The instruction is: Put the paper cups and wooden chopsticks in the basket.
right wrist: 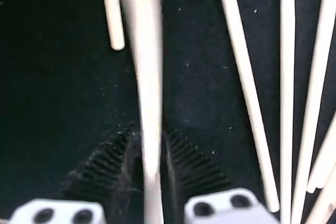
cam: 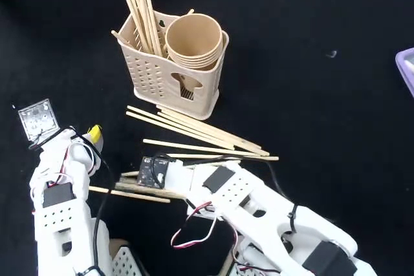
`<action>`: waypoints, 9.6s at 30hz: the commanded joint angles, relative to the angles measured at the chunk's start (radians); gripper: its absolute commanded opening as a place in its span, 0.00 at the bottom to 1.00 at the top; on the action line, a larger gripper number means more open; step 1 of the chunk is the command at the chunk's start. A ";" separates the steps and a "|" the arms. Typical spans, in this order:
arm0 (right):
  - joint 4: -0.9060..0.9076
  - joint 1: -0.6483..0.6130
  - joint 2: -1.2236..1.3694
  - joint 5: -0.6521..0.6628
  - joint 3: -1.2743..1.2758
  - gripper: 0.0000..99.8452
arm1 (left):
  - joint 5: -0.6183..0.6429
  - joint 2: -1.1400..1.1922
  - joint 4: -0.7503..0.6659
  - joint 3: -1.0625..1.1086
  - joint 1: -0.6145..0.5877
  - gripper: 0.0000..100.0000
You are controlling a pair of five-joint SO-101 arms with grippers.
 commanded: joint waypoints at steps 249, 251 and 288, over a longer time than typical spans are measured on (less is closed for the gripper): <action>-0.023 0.169 0.148 -0.543 -1.274 0.13 | -0.011 -0.012 -0.017 -0.012 -0.005 0.25; 0.092 0.160 0.079 -0.543 -1.271 0.12 | -0.011 -0.012 -0.017 -0.012 -0.005 0.25; -0.781 0.404 -0.515 -0.796 0.278 0.08 | -0.011 -0.012 -0.017 -0.012 -0.001 0.25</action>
